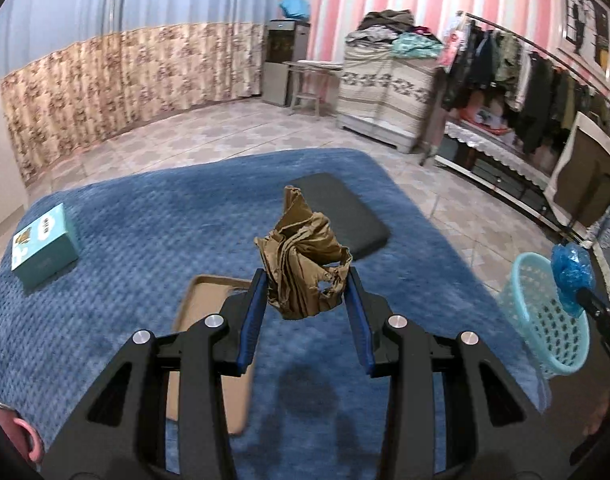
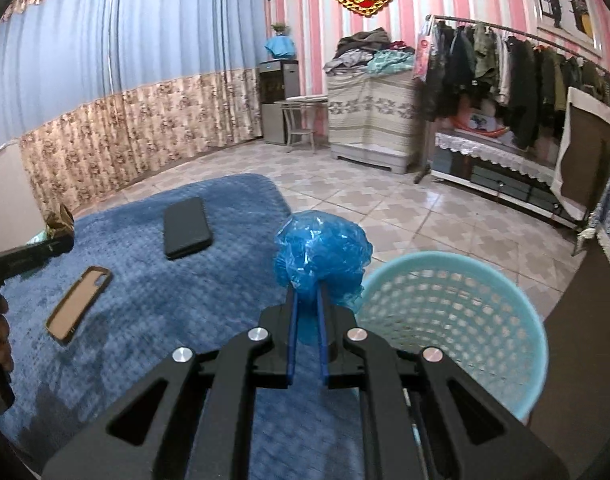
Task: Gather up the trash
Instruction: 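Carry the blue bag and brown paper scrap over the blue basket, then open both tools to drop the blue bag and paper scrap into the basket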
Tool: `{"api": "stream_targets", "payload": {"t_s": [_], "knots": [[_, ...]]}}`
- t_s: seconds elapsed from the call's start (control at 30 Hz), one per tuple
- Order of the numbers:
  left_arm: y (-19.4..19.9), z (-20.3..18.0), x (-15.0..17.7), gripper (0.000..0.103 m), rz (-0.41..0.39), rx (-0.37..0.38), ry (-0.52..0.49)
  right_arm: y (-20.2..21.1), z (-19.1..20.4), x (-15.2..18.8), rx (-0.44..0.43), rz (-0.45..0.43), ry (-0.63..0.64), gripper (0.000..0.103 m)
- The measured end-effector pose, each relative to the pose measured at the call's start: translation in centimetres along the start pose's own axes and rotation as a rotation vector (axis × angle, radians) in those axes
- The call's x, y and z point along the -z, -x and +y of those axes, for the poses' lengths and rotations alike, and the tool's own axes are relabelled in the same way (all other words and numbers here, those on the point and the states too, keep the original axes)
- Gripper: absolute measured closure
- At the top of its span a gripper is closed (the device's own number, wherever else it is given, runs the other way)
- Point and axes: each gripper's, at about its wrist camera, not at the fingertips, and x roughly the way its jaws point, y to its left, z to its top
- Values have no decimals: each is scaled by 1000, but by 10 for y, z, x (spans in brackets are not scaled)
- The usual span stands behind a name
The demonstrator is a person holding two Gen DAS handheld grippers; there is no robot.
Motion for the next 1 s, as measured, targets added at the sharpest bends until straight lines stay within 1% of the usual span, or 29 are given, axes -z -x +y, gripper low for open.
{"api": "stream_targets", "payload": {"t_s": [0.23, 0.3, 0.5, 0.7, 0.87, 1.0], "knots": [[3, -60, 4, 65, -17, 69, -82, 20, -36, -1, 40, -16, -17, 94], [2, -72, 3, 65, -22, 86, -97, 23, -46, -1, 53, -19, -22, 94], [0, -118, 2, 65, -41, 168, -147, 28, -78, 5, 99, -25, -57, 94], [3, -171, 14, 65, -81, 240, -249, 26, -98, 7, 135, -29, -74, 94], [-6, -207, 26, 65, -62, 295, -308, 26, -111, 8, 165, -34, -73, 94], [-15, -237, 35, 65, -46, 333, -343, 27, -123, 10, 181, -38, -101, 94]]}}
